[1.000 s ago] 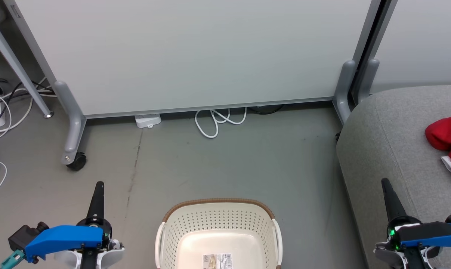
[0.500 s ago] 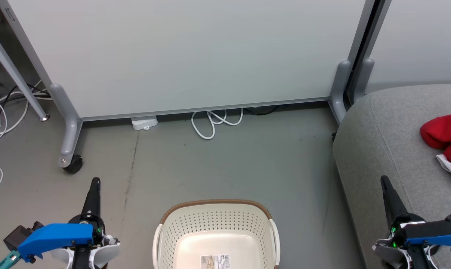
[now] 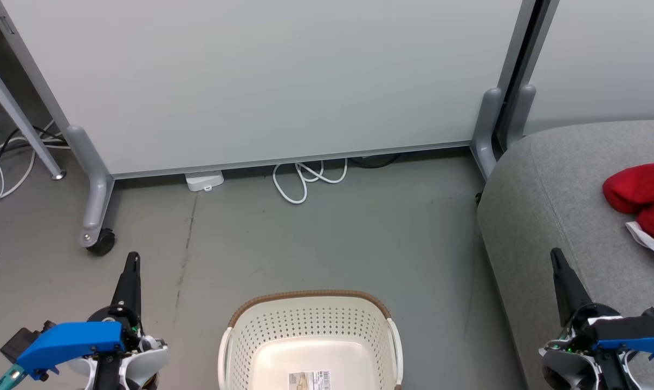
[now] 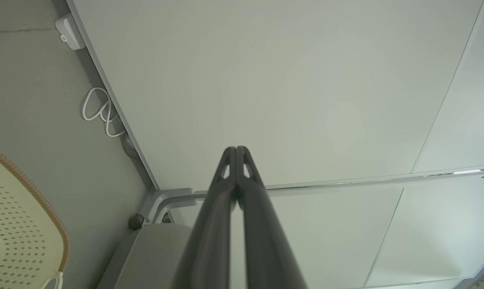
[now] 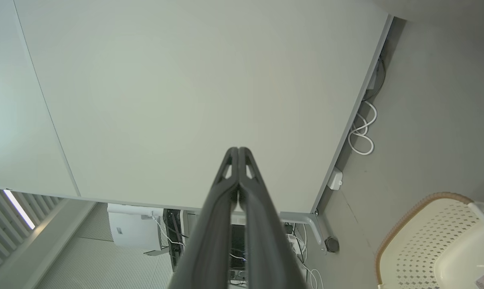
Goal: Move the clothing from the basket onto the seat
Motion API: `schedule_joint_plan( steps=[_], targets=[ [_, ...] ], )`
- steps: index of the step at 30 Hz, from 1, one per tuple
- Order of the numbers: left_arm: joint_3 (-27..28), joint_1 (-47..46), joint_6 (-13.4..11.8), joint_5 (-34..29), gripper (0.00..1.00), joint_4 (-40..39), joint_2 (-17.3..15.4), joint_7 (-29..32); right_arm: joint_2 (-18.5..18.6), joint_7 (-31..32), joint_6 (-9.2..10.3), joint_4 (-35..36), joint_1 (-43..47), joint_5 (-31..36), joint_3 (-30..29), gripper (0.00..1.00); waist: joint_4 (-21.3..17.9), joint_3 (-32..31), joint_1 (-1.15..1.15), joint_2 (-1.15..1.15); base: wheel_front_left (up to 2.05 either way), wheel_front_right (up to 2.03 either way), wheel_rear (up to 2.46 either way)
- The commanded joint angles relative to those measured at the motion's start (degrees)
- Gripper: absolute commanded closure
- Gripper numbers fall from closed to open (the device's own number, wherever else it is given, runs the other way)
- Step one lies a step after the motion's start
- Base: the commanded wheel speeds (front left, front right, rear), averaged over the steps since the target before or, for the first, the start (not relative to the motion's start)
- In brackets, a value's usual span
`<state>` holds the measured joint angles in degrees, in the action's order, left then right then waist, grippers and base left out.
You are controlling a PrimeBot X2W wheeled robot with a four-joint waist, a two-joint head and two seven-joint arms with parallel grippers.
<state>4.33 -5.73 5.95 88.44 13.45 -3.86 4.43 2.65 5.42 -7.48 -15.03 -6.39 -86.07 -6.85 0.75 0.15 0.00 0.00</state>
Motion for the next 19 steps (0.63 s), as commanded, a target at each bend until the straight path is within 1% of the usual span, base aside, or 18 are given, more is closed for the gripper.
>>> schedule_joint_plan(
  steps=[1, 13, 19],
  targets=[
    [0.4, -0.8, -0.1, 1.1, 1.0, -0.5, 0.0, 0.3, 0.4, 0.3, -0.02, 0.4, -0.6, -1.5, 0.1, 1.0, -0.1, 0.0, 0.0, 0.0, 0.0, 0.0, 0.0],
    [1.7, -0.8, -0.2, 4.9, 1.0, -1.2, 0.3, 1.5, 0.4, 1.5, -0.02, 0.5, -1.0, -6.5, 0.2, 1.0, -0.7, -0.2, 0.0, 0.0, 0.0, 0.0, 0.0],
    [1.6, -0.8, -0.2, 4.7, 1.0, -1.2, 0.3, 1.5, 0.4, 1.4, -0.02, 0.5, -0.9, -6.3, 0.2, 1.0, -0.8, -0.2, 0.0, 0.0, 0.0, 0.0, 0.0]
  ],
)
